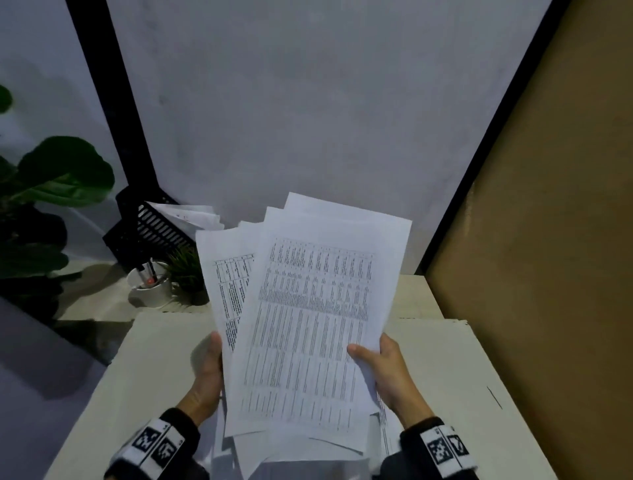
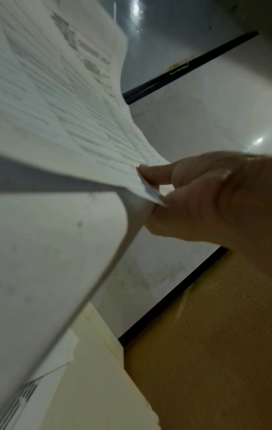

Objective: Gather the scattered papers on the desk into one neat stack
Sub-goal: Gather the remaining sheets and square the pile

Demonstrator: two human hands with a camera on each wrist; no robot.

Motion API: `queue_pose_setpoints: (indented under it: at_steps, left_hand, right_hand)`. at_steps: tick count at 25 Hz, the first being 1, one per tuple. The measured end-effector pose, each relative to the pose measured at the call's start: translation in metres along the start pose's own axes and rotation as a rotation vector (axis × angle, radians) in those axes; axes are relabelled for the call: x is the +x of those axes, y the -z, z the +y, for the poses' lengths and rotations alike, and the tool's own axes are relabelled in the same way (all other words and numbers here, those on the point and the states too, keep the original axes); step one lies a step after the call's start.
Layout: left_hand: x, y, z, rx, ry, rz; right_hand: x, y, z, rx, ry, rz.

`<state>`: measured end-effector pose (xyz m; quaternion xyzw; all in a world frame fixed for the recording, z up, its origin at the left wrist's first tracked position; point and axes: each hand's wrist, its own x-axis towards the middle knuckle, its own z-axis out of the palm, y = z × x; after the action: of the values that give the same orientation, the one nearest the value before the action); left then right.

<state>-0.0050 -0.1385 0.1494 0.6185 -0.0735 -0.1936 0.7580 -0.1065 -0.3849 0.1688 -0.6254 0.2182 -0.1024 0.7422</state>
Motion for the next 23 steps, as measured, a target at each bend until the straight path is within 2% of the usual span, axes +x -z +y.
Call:
queue_pose_setpoints:
  at_steps: [5, 8, 10, 13, 16, 20, 21, 23]
  left_hand:
    - [-0.003, -0.014, 0.019, -0.069, -0.175, -0.102]
    - [-0.005, -0.011, 0.013, -0.134, -0.054, -0.091]
    - [-0.005, -0.01, 0.014, -0.174, -0.012, -0.002]
    - [-0.006, -0.016, 0.027, -0.179, 0.062, 0.0]
    - [-0.005, -0.011, 0.029, -0.126, 0.074, -0.052]
    - [-0.005, -0.013, 0.026, -0.049, 0.037, -0.064]
    - [-0.005, -0.013, 0.022, -0.058, 0.016, -0.034]
    - [-0.004, -0.012, 0.017, -0.151, 0.074, 0.006]
  right_hand:
    - [0.007, -0.006, -0.001, 0.071, -0.002, 0.013]
    - [0.01, -0.007, 0.005, 0.171, -0.022, 0.011]
    - [0.009, -0.007, 0.009, 0.188, -0.033, 0.014]
    - [0.003, -0.005, 0.009, 0.181, -0.054, 0.003]
    - [-0.002, 0.003, 0.003, 0.161, -0.105, -0.019]
    - [-0.005, 0.002, -0.003, 0.102, -0.14, -0.16]
    - [-0.004, -0.001, -0.002, 0.072, -0.137, -0.163]
    - [0.0, -0.007, 0.003, 0.068, -0.114, -0.105]
